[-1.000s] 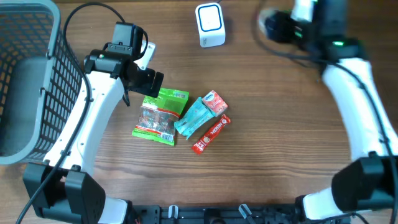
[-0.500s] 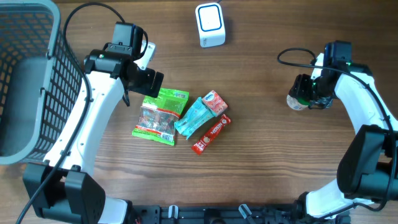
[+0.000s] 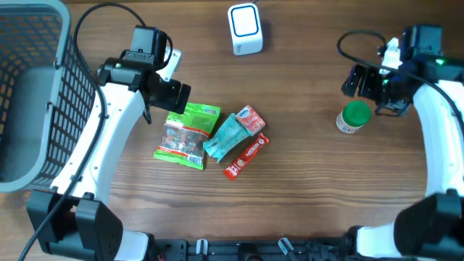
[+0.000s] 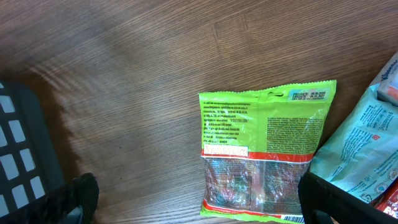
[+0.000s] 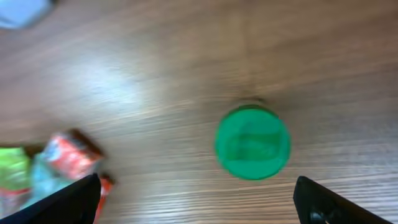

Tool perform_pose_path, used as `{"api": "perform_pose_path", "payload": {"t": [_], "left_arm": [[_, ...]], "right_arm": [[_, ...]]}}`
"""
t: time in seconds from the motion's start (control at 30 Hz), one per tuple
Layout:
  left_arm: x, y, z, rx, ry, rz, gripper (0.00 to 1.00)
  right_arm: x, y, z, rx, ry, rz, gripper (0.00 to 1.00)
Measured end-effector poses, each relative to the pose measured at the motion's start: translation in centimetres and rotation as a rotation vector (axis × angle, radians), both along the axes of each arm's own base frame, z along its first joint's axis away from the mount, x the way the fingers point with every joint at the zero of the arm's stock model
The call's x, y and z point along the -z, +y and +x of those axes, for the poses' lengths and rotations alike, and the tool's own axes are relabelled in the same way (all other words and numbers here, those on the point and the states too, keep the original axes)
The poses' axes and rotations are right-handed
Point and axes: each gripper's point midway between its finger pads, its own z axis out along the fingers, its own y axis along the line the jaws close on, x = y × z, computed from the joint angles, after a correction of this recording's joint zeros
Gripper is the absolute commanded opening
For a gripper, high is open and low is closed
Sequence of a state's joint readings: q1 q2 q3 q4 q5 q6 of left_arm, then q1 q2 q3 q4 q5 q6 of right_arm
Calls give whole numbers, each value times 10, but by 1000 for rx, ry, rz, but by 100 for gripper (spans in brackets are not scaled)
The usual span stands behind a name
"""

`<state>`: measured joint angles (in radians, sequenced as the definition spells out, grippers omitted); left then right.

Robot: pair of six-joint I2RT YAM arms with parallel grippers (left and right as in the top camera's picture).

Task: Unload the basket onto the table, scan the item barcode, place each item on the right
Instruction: 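Reach the right gripper toward the red Kleenex pack among the items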

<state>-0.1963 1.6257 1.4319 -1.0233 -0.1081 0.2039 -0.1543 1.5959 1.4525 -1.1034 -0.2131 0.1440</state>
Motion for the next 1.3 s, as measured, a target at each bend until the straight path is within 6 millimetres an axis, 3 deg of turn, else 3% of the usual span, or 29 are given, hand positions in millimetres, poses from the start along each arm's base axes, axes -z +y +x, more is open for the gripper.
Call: {"api": "perform_pose_path", "payload": {"t": [0.13,0.3,0.6,0.93,1.1,1.3], "left_arm": [[0,0,0,0,0,0,100],[0,0,0,0,0,0,100],[0,0,0,0,0,0,100],[0,0,0,0,0,0,100],[0,0,0,0,0,0,100],[0,0,0,0,0,0,100]], "right_arm": [[-7,22,-6,-20,5,125,98],[-11,66,-6,-88,5,236,97],[23,154,-19,-299,9,234,97],[71,211,-19,-340,-91,257,64],[97,229,-28,-381,-109,193,47],[103,243,-29,-413,-184,38,46]]}}
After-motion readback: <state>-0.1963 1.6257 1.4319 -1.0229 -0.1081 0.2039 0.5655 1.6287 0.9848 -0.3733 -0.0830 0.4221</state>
